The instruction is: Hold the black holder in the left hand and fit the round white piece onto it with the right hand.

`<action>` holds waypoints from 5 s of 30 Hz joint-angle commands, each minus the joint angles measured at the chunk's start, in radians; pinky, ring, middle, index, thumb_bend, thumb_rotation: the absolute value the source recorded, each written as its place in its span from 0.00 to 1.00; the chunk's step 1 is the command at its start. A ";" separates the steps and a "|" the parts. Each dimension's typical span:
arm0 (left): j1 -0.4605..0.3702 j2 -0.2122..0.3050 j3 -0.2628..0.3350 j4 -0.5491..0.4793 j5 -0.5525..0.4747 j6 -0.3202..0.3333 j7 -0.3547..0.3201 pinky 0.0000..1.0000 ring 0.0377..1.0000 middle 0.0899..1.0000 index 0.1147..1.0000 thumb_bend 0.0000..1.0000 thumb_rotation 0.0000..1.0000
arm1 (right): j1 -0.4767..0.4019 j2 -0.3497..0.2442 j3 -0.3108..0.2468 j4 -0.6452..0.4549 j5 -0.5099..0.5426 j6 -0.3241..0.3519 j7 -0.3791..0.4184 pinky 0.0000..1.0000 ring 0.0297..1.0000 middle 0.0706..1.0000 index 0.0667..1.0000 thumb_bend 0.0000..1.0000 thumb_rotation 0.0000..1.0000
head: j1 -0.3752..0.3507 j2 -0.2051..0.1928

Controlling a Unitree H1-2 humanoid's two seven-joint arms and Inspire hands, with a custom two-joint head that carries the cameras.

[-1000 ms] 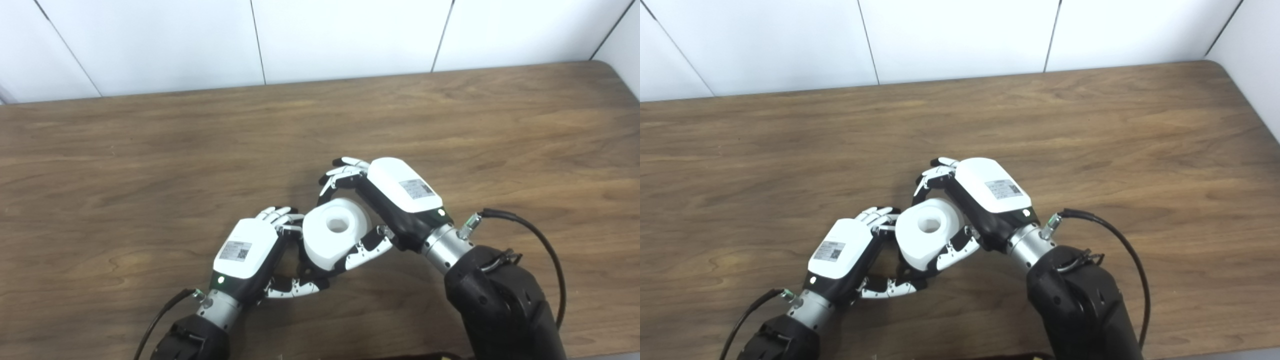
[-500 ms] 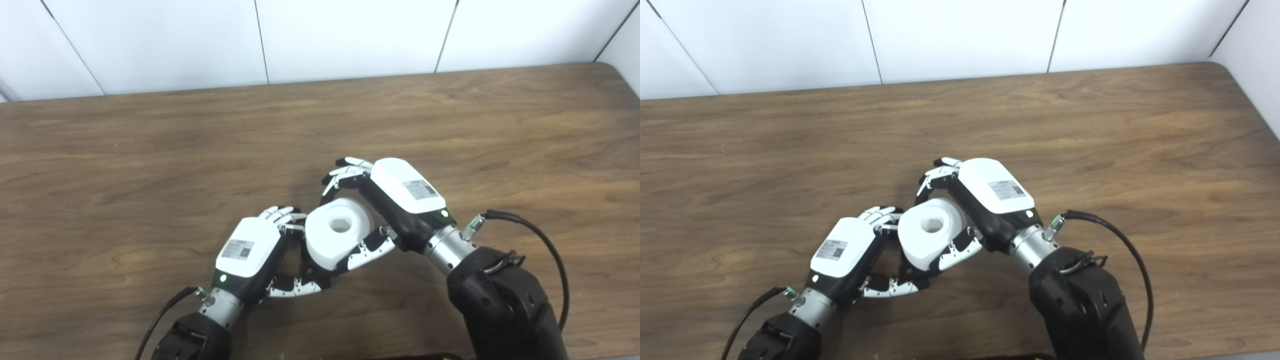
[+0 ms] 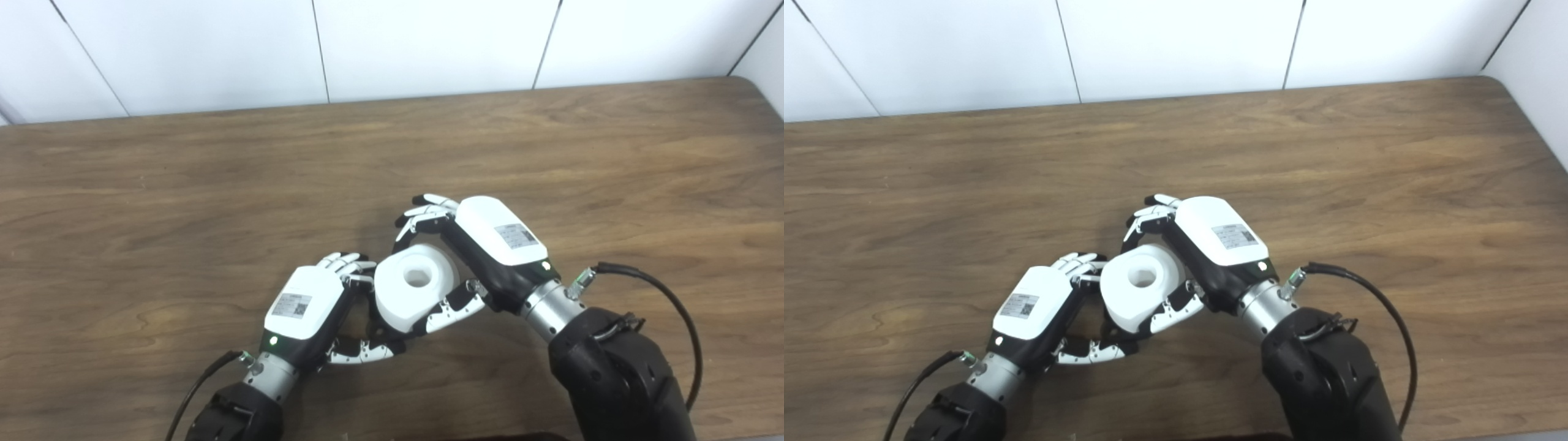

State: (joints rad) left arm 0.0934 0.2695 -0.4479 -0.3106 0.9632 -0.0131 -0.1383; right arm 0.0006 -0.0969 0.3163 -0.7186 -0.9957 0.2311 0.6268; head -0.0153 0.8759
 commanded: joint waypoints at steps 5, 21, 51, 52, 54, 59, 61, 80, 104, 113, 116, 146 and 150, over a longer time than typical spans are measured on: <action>0.009 0.004 -0.018 0.033 0.035 0.015 -0.050 0.88 0.85 0.76 0.42 0.52 0.05 | 0.014 -0.016 0.015 0.008 -0.021 -0.026 0.019 0.81 0.90 0.77 0.44 0.53 0.14 | 0.000 0.001; 0.008 0.005 -0.017 0.026 0.034 0.016 -0.056 0.88 0.85 0.76 0.42 0.52 0.05 | 0.023 -0.028 0.026 0.018 -0.024 -0.043 0.003 0.84 0.90 0.77 0.44 0.53 0.14 | -0.006 0.005; 0.005 0.006 -0.014 0.033 0.031 0.009 -0.048 0.86 0.85 0.76 0.42 0.52 0.05 | 0.029 -0.048 0.032 0.026 -0.020 -0.097 -0.020 0.83 0.89 0.76 0.44 0.52 0.13 | -0.020 0.003; 0.006 0.006 -0.013 0.034 0.029 0.008 -0.047 0.86 0.85 0.76 0.42 0.52 0.05 | 0.028 -0.046 0.033 0.023 -0.021 -0.095 -0.016 0.83 0.89 0.77 0.44 0.52 0.13 | -0.020 0.003; 0.005 0.007 -0.014 0.035 0.031 0.007 -0.046 0.86 0.85 0.76 0.42 0.52 0.05 | 0.026 -0.042 0.035 0.019 -0.021 -0.091 -0.011 0.84 0.90 0.77 0.44 0.52 0.13 | -0.020 0.003; 0.004 0.005 -0.014 0.037 0.036 0.011 -0.046 0.86 0.85 0.76 0.42 0.52 0.05 | 0.025 -0.042 0.035 0.025 -0.022 -0.091 -0.013 0.84 0.90 0.77 0.44 0.52 0.13 | -0.019 0.003; 0.004 0.006 -0.014 0.039 0.036 0.008 -0.043 0.87 0.85 0.76 0.42 0.52 0.05 | 0.027 -0.044 0.035 0.026 -0.021 -0.092 -0.014 0.83 0.90 0.76 0.44 0.52 0.13 | -0.019 0.003; 0.000 0.004 -0.017 0.056 0.038 0.007 -0.031 0.87 0.85 0.76 0.42 0.52 0.05 | 0.038 -0.044 0.047 0.005 -0.017 -0.104 -0.018 0.82 0.88 0.75 0.44 0.52 0.13 | -0.010 -0.009; -0.001 0.002 -0.016 0.050 0.038 0.011 -0.031 0.87 0.85 0.76 0.42 0.52 0.05 | 0.062 -0.058 0.049 0.018 -0.014 -0.107 -0.025 0.82 0.88 0.75 0.44 0.52 0.13 | -0.006 -0.005; -0.001 0.001 -0.015 0.052 0.036 0.012 -0.033 0.87 0.85 0.76 0.42 0.52 0.05 | 0.071 -0.050 0.064 -0.009 -0.018 -0.112 -0.011 0.83 0.88 0.76 0.44 0.52 0.13 | -0.004 -0.007; -0.003 0.000 -0.017 0.052 0.040 0.013 -0.035 0.88 0.85 0.76 0.42 0.52 0.05 | 0.068 -0.047 0.065 -0.022 -0.014 -0.112 -0.007 0.82 0.89 0.75 0.44 0.52 0.13 | -0.004 -0.007; -0.007 -0.007 -0.016 0.053 0.040 0.021 -0.041 0.87 0.85 0.76 0.43 0.52 0.08 | 0.057 -0.050 0.021 0.008 0.010 -0.109 -0.020 0.78 0.88 0.76 0.57 0.98 0.30 | 0.002 -0.008; -0.009 -0.006 -0.016 0.049 0.035 0.021 -0.051 0.87 0.85 0.77 0.63 0.81 0.27 | 0.057 -0.048 0.017 0.011 0.004 -0.109 -0.016 0.79 0.89 0.78 0.60 1.00 0.32 | 0.001 -0.007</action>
State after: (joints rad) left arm 0.0800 0.2594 -0.4489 -0.2951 0.9690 -0.0164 -0.1304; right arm 0.0677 -0.1509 0.3399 -0.6915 -0.9953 0.1353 0.6204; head -0.0138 0.8682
